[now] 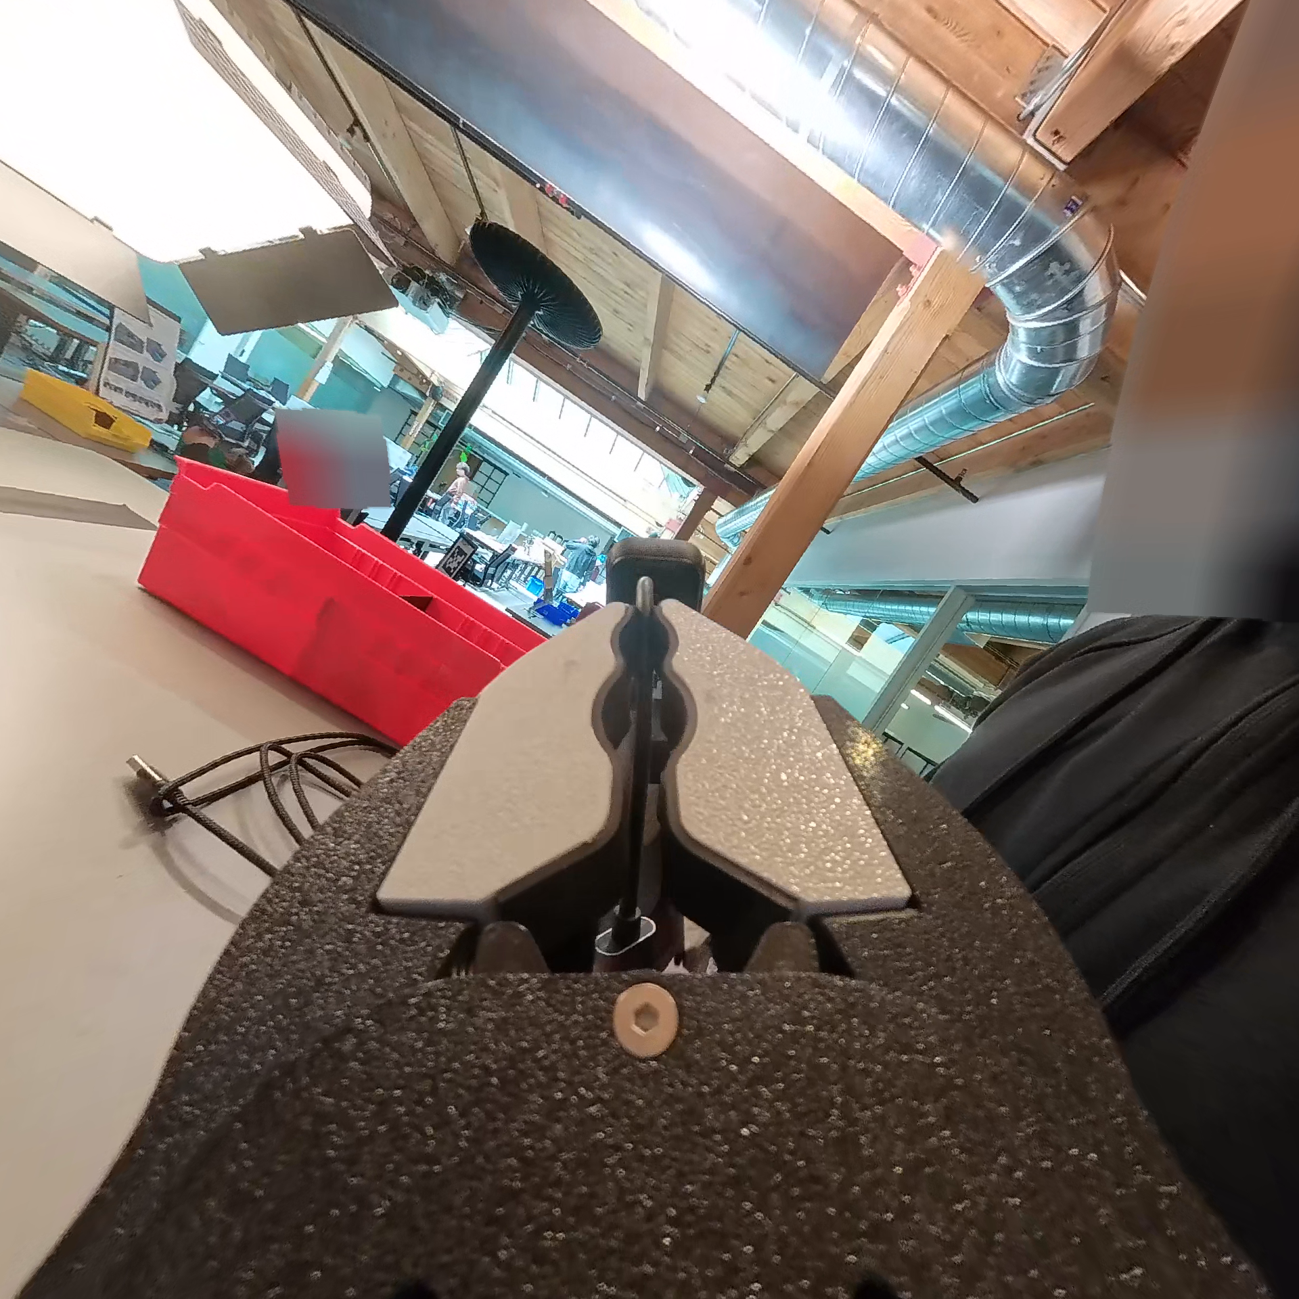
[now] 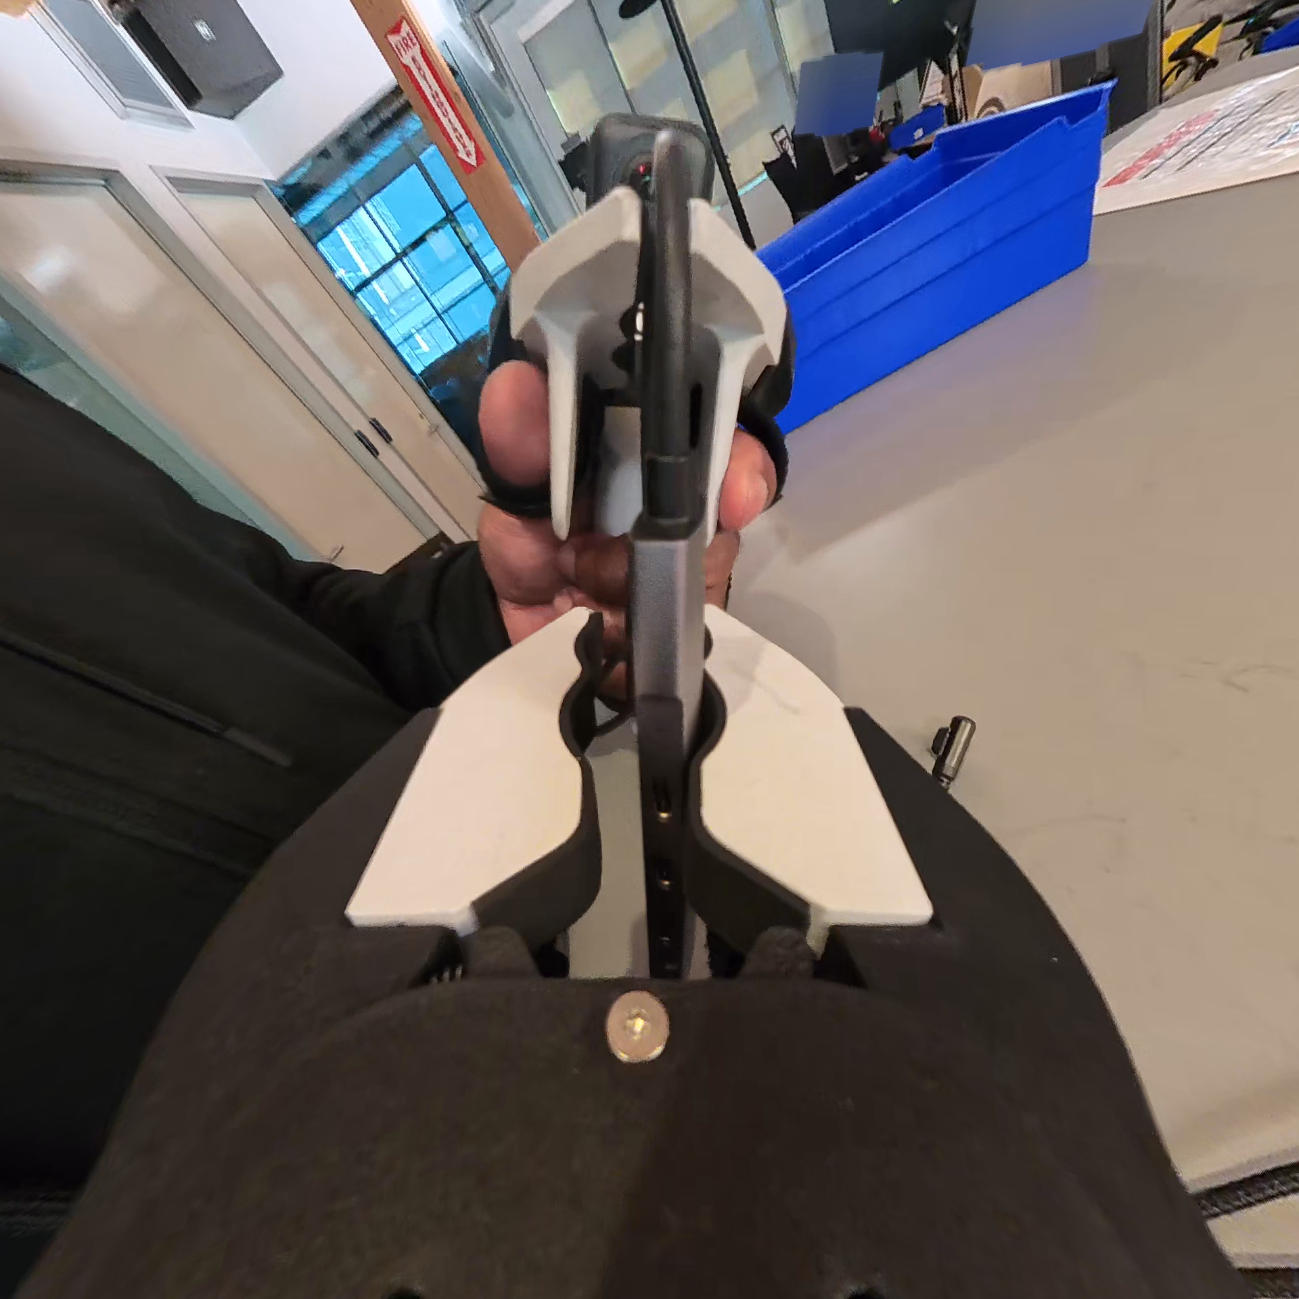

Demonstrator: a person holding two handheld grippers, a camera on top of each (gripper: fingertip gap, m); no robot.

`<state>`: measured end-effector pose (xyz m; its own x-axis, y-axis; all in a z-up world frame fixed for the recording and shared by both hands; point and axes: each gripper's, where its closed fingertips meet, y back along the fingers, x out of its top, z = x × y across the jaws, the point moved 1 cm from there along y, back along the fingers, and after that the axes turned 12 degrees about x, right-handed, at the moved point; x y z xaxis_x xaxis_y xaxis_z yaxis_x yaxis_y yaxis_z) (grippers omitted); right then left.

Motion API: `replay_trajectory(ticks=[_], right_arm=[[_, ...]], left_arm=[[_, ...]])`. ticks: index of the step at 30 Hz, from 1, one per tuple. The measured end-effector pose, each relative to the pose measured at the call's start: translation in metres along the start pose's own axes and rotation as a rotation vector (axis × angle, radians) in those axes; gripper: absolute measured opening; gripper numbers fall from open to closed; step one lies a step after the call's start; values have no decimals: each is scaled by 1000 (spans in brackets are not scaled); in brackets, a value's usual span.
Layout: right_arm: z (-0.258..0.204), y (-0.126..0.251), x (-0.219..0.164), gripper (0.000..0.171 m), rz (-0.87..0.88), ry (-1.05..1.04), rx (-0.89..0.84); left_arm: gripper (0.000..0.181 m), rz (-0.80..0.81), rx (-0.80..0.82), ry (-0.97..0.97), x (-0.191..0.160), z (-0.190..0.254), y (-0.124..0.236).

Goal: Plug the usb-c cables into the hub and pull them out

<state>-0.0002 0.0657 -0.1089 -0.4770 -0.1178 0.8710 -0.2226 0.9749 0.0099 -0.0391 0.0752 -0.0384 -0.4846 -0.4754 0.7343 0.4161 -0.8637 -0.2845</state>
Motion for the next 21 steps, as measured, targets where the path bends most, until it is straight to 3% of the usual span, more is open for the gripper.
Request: replay_trajectory(ticks=[11,21], right_arm=[[9,12,-16,14,-115,58,-119],[16,71,1,14,-130,123,-265]], left_arm=[[5,-57,14,-10,-18,2,-17],[32,-177,94,6,-36,-12,-11]])
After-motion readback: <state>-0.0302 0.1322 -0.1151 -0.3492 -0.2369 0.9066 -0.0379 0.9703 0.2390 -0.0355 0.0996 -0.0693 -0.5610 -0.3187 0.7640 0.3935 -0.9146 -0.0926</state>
